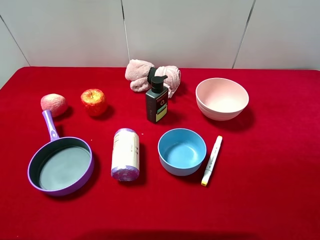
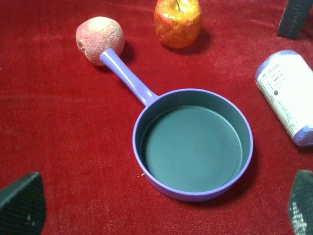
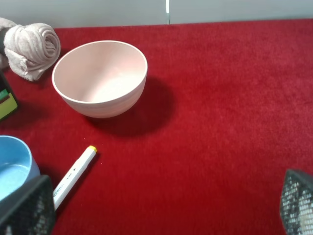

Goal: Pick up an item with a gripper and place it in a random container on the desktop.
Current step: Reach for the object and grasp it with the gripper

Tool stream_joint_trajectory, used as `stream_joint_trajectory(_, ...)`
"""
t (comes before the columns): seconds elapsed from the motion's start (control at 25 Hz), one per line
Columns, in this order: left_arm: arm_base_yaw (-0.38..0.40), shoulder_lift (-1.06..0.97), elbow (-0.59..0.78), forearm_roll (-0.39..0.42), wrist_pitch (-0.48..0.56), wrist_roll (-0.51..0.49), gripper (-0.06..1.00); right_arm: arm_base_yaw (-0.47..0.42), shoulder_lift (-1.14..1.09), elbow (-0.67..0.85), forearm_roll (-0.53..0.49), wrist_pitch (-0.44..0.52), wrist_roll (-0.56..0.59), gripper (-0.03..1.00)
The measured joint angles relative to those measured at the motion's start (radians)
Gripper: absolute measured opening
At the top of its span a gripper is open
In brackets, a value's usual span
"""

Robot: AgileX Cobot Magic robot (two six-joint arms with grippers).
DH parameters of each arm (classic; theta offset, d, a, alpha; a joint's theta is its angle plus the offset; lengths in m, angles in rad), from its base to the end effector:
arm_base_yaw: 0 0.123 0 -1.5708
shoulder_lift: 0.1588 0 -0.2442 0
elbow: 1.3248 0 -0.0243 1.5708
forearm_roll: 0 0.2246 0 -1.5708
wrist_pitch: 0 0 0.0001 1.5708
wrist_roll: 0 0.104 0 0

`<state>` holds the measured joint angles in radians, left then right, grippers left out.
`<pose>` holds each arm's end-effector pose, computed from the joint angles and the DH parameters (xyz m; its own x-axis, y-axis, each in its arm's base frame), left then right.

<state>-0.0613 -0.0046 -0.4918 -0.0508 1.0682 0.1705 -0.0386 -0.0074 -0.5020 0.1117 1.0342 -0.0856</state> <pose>0.0243 -0.0061 0.2561 -0.4449 0.1729 -0.8787 0.1670 0.9800 0.1083 0.0250 0.0090 0.2624 -0.4194 -0.0120 -0.9077 -0.0603 0.9981 0.0147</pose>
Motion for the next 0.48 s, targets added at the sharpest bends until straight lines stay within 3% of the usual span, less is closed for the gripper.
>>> stream_joint_trajectory(0.48,0.0,0.0,0.0,0.0,0.0,0.0,0.99,0.0,0.0,0.0,0.0,0.0,0.0,0.69)
